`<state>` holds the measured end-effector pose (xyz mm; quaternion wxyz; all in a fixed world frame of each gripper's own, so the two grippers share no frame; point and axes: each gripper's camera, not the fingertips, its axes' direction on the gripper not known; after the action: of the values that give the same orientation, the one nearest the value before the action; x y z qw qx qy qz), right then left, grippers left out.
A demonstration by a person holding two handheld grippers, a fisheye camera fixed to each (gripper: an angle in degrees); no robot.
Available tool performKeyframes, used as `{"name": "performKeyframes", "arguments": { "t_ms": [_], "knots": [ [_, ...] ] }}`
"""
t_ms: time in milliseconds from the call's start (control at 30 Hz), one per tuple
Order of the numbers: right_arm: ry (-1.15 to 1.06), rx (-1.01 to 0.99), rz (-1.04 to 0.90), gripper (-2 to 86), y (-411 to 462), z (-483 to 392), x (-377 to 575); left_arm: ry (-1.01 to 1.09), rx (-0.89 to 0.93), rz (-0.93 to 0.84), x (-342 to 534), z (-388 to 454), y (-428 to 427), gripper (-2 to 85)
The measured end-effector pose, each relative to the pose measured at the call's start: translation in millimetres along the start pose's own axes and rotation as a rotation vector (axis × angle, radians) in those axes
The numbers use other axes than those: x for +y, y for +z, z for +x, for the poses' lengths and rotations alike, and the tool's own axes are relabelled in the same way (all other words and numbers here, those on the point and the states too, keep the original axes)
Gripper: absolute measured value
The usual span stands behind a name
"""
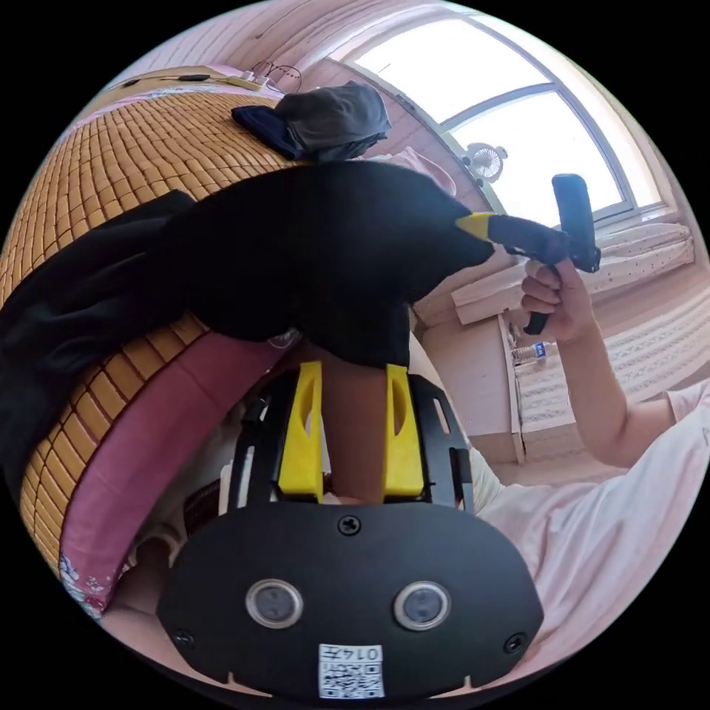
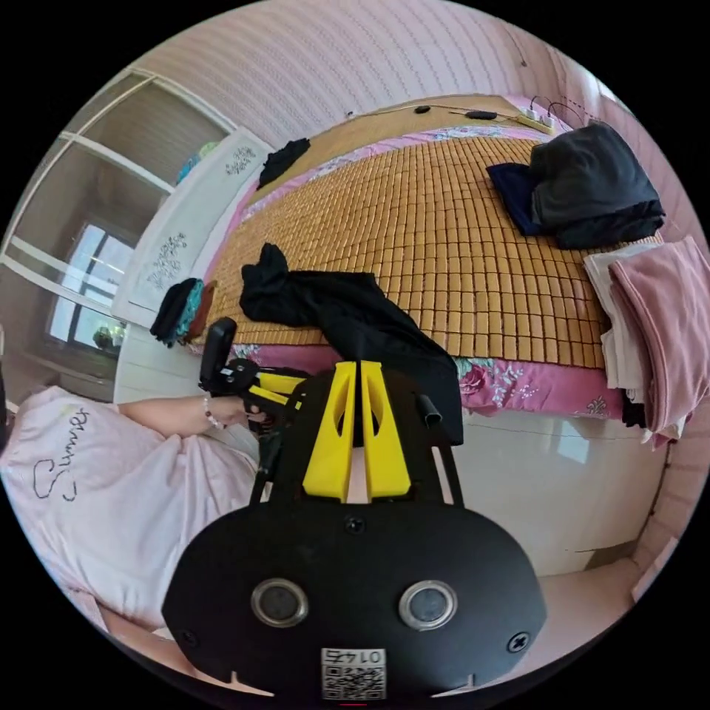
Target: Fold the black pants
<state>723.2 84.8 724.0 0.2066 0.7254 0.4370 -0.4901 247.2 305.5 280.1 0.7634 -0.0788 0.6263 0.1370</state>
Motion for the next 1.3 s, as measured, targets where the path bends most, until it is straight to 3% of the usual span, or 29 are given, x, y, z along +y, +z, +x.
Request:
{"name": "performKeyframes", "arguments": {
  "t_ms": [133,200,300,367,433,567,700,867,1000,1100,1167,1300],
  "knots": [
    [0.037,-0.34,0.161,0.3,-41,27,-3,-0.146,0.101,-0.036,-28,-12,22,6.3],
    [0.064,-0.437,0.247,0.3,-59,42,-2,-0.142,0.097,-0.05,-35,-8,24,0.3],
    [0.141,-0.505,0.382,0.3,-87,76,9,-0.124,0.154,0.022,-33,2,-2,-0.7],
    [0.222,-0.463,0.43,0.4,-101,101,21,-0.086,0.216,0.075,-26,14,-34,-0.9],
    [0.397,-0.282,0.437,0.5,-110,137,44,0.002,0.231,0.106,-14,32,-74,-0.9],
    [0.593,-0.105,0.287,1.3,-87,179,74,0.035,0.133,0.073,24,54,-127,-1.0],
    [0.502,0.001,0.191,4.6,-67,170,70,-0.059,0.143,0.059,44,56,-120,-1.0],
    [0.348,0.164,0.1,16.8,-69,155,39,-0.099,0.176,0.099,46,78,-112,-1.0],
    [0.29,0.233,-0.091,16.2,-40,173,31,-0.12,0.172,0.145,48,97,-119,-1.0],
    [0.263,0.105,-0.251,6.5,-14,184,39,-0.102,0.156,0.203,50,117,-131,-1.0],
    [0.25,0.067,-0.19,2.9,-26,183,41,-0.058,0.104,0.248,52,137,-145,-1.0],
    [0.122,-0.428,0.084,1.0,-69,175,25,-0.037,-0.036,0.505,60,174,-228,-1.0]
  ]
}}
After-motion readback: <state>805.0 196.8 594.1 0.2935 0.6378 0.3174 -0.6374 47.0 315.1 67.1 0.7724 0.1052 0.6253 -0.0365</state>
